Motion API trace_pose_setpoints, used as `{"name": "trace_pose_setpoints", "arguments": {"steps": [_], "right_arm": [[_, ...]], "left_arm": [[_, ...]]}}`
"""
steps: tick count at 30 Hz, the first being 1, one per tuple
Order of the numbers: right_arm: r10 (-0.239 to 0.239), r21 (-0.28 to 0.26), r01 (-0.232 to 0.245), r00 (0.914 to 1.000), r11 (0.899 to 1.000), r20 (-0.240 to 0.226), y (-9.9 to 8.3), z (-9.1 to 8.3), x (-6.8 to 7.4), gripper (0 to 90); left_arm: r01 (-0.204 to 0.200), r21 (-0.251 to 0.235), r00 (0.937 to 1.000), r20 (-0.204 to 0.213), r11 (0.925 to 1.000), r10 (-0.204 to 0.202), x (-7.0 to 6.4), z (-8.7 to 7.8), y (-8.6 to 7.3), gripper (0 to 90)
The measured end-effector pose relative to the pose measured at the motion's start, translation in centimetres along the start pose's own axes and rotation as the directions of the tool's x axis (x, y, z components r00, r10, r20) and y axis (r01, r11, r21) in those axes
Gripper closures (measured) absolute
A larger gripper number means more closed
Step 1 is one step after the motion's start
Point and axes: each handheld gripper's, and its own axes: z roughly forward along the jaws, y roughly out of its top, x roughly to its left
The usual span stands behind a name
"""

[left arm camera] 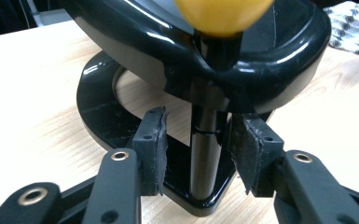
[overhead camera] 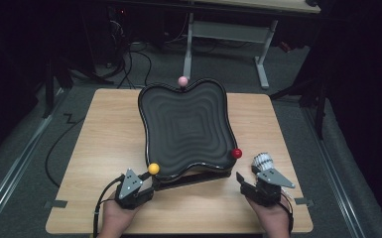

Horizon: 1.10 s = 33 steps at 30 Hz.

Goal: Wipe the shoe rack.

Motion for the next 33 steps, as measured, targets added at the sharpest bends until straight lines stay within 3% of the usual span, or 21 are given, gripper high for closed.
{"name": "trace_pose_setpoints", "arguments": {"steps": [3, 7, 11, 14, 16, 19, 22, 25, 29, 33], "right_arm": [[-0.022, 0.038, 0.024, 0.9993, 0.999, -0.029, -0.5, 1.1, 0.7, 39.8], [-0.012, 0.06, 0.015, 0.9989, 0.998, -0.045, -0.7, 2.1, 1.2, 42.5], [0.008, 0.076, -0.003, 0.997, 0.997, -0.077, -0.8, 3.0, 1.4, 48.4], [0.01, 0.077, -0.006, 0.998, 0.997, -0.063, -0.8, 3.6, 1.5, 53.6], [0.023, 0.072, -0.019, 0.9984, 0.997, -0.052, -0.8, 4.1, 1.3, 55.1], [0.049, 0.038, -0.048, 0.9975, 0.998, -0.051, -0.5, 4.7, 0.8, 60.2], [0.06, 0.025, -0.058, 0.9951, 0.998, -0.078, -0.3, 4.9, 0.7, 73.8], [-0.004, 0.02, 0.005, 0.9994, 1.0, -0.035, -0.2, 5.1, 1.7, 74.5], [-0.01, 0.011, 0.01, 0.9995, 1.0, -0.032, 0.0, 5.7, 2.0, 74.4], [-0.018, 0.01, 0.018, 0.9996, 1.0, -0.022, 0.1, 5.8, 2.3, 74.0]], "left_arm": [[-0.007, 0.013, 1.0, 0.003, 0.9999, 0.007, -0.2, 0.1, -0.2, 55.6], [-0.018, 0.026, 0.9998, 0.005, 0.9995, 0.018, -0.4, 0.1, -0.5, 54.9], [-0.026, 0.039, 0.9996, -0.008, 0.9989, 0.026, -0.6, -0.1, -0.5, 61.3], [-0.026, 0.035, 0.9995, -0.018, 0.9991, 0.026, -0.5, 0.0, -0.4, 72.5], [-0.025, 0.035, 0.9992, -0.031, 0.9991, 0.026, -0.4, 0.3, -0.4, 73.2], [-0.008, 0.029, 0.9988, -0.047, 0.9995, 0.01, 0.2, 0.7, -0.3, 73.4], [0.005, 0.026, 0.9973, -0.073, 0.9996, -0.003, 1.1, 1.6, 0.0, 73.6], [0.033, 0.023, 0.9928, -0.116, 0.9992, -0.031, 2.3, 2.6, 0.4, 73.8], [0.062, 0.034, 0.9863, -0.156, 0.9975, -0.056, 3.6, 3.8, 1.1, 73.7], [0.058, 0.036, 0.9834, -0.174, 0.9976, -0.051, 3.7, 4.1, 1.2, 73.4]]}}
